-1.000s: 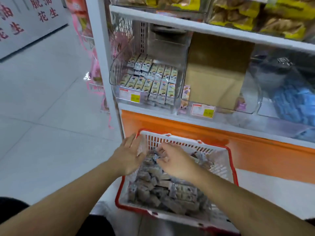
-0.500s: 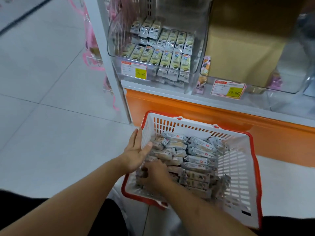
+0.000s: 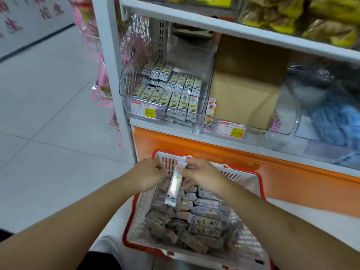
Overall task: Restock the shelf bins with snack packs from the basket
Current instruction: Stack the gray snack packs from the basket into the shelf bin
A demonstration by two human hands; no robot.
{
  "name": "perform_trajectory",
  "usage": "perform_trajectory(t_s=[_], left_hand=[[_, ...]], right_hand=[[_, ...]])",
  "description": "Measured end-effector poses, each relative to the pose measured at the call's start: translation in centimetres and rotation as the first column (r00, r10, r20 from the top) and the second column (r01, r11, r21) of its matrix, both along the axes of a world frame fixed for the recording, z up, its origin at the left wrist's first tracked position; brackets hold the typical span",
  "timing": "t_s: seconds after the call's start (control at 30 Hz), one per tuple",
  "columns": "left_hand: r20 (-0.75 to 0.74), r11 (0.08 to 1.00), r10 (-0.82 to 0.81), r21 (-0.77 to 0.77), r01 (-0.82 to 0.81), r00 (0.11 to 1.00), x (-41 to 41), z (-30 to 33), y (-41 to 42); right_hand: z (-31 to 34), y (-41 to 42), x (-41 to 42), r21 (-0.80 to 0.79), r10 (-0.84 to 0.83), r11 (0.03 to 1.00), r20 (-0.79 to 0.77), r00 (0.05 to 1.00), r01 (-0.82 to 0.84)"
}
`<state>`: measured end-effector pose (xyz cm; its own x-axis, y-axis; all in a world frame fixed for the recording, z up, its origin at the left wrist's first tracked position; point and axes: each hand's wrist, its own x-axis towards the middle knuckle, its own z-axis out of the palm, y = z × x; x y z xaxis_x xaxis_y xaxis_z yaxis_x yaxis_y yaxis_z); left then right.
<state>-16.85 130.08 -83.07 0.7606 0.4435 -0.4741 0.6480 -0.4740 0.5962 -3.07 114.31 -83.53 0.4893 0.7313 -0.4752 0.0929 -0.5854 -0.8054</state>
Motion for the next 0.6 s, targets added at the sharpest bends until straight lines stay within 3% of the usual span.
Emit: perform_trajectory(t_s=[0.13, 0.27, 0.3, 0.37, 0.47, 0.53, 0.6], left_hand=[[0.168, 0.952, -0.008, -0.299, 0.059, 0.986, 1.5, 6.5, -0.8], [0.296, 0.882, 0.04, -0.46, 0.106, 0.954, 1.6, 9.3, -2.4], [0.333, 0.877, 0.083, -0.471, 0.089, 0.939, 1.7, 9.7, -2.6], [0.369, 0.881, 0.189, -0.473, 0.008, 0.91, 2.4, 10.1, -2.5], [0.405, 0.87, 0.275, -0.492, -0.046, 0.872, 2.9, 10.9, -2.0], [0.402, 0.867, 0.288, -0.495, -0.058, 0.869, 3.0, 11.1, -1.5], [0.399, 0.874, 0.288, -0.482, -0.068, 0.871, 3.1, 10.9, -0.8]], right_hand=[[7.9, -1.2, 2.6, 0.137, 0.011, 0.991, -0.049, 0.999, -0.004], [12.2, -2.0, 2.6, 0.26, -0.021, 0.965, -0.091, 0.996, 0.044], [12.5, -1.8, 2.5, 0.268, -0.052, 0.961, -0.048, 0.997, 0.063], [13.0, -1.5, 2.3, 0.251, -0.128, 0.965, 0.226, 0.966, 0.069], [14.2, -1.6, 2.2, 0.321, -0.063, 0.933, 0.591, 0.804, -0.162], [14.4, -1.6, 1.9, 0.252, 0.071, 0.918, 0.656, 0.751, -0.307], [14.3, -1.3, 1.8, 0.175, 0.128, 0.928, 0.678, 0.724, -0.328]])
